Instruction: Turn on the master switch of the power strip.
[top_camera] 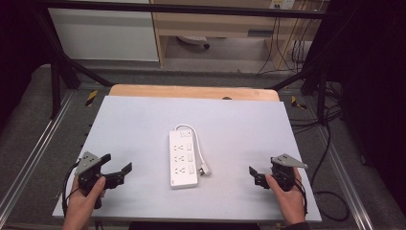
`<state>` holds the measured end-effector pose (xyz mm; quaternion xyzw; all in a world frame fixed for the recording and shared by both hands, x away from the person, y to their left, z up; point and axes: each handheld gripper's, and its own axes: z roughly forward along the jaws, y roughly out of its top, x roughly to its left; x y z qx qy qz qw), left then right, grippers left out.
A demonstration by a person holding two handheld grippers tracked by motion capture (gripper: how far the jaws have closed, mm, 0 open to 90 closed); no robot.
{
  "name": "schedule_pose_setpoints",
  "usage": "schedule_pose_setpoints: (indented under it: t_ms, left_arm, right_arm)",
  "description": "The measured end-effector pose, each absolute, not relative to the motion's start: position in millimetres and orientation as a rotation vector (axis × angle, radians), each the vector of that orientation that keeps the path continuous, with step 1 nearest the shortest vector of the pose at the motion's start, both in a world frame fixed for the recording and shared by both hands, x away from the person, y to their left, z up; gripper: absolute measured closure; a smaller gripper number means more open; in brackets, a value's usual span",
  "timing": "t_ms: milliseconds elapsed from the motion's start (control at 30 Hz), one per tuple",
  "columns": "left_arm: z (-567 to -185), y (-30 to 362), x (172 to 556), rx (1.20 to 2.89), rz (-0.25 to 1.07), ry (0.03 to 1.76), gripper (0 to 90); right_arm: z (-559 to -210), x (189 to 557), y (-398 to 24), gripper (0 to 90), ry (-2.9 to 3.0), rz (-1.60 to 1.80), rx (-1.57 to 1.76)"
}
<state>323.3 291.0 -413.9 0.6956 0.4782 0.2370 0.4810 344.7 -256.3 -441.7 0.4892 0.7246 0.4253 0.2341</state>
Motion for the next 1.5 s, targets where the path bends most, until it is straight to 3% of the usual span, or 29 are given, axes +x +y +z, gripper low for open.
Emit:
schedule_pose_setpoints:
  t_ms: [1500]
  left_arm:
    - [-417,294,327,1.712,0.581,1.183,6.7]
  right_arm:
    - [-409,351,-229,3.6,1.962,1.344,1.190]
